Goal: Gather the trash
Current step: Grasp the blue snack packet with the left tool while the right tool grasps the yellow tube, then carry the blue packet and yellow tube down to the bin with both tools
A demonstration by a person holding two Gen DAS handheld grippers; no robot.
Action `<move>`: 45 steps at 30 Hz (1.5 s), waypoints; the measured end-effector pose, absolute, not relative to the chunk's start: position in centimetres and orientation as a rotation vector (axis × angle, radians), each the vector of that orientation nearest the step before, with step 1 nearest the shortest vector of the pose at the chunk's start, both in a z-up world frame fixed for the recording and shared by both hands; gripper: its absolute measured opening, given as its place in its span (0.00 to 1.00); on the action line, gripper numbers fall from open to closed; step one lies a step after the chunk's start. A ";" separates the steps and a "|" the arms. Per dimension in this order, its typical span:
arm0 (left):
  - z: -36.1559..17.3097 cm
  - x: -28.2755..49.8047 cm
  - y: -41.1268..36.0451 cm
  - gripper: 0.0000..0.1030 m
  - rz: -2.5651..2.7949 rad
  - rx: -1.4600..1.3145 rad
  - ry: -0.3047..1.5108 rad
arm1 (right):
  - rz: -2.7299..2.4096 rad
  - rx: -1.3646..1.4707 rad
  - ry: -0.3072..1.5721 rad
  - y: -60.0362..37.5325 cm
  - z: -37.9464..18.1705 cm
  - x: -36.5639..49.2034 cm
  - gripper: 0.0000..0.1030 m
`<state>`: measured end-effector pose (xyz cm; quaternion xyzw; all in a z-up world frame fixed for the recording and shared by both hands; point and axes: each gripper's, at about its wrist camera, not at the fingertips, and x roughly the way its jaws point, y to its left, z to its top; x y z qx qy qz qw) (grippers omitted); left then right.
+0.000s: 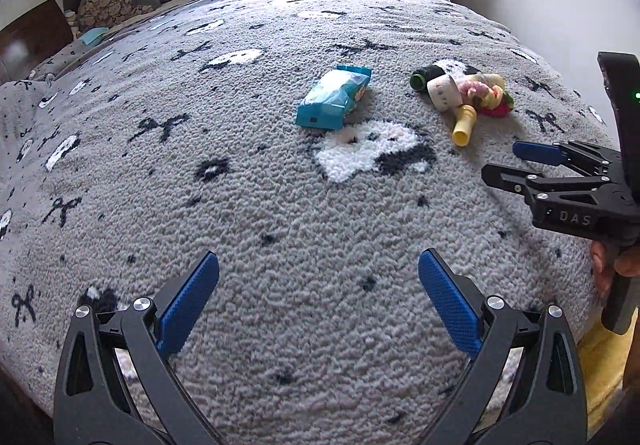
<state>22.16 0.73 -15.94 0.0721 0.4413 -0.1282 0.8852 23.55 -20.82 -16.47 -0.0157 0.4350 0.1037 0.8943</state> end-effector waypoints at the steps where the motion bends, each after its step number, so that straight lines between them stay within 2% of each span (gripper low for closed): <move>1: -16.0 22.9 0.7 0.92 -0.266 0.144 0.919 | 0.215 -0.034 0.909 -20.7 -16.7 24.5 0.66; 9: -16.4 27.0 0.5 0.92 -0.263 0.127 0.929 | 0.246 -0.062 0.915 -19.5 -17.2 28.1 0.66; 11: -16.3 27.9 0.3 0.91 -0.268 0.133 0.924 | 0.253 -0.073 0.915 -19.3 -17.3 28.7 0.61; 12: -16.2 28.2 0.1 0.91 -0.269 0.137 0.923 | 0.258 -0.078 0.913 -19.2 -17.3 28.8 0.55; 28: -17.3 36.3 -3.8 0.88 -0.310 0.124 0.934 | 0.231 -0.056 0.894 -21.3 -16.5 27.2 0.55; 34: -18.1 38.5 -4.7 0.75 -0.311 0.103 0.951 | 0.220 -0.055 0.887 -21.9 -16.6 26.9 0.55; 36: -18.0 38.5 -4.9 0.59 -0.319 0.107 0.953 | 0.219 -0.050 0.886 -22.2 -16.5 26.7 0.55; 39: -17.6 37.8 -5.1 0.45 -0.323 0.120 0.953 | 0.211 -0.044 0.885 -22.4 -16.3 26.2 0.55; 45: -17.0 34.1 -4.8 0.40 -0.331 0.117 0.954 | 0.167 -0.030 0.882 -23.3 -15.7 23.9 0.55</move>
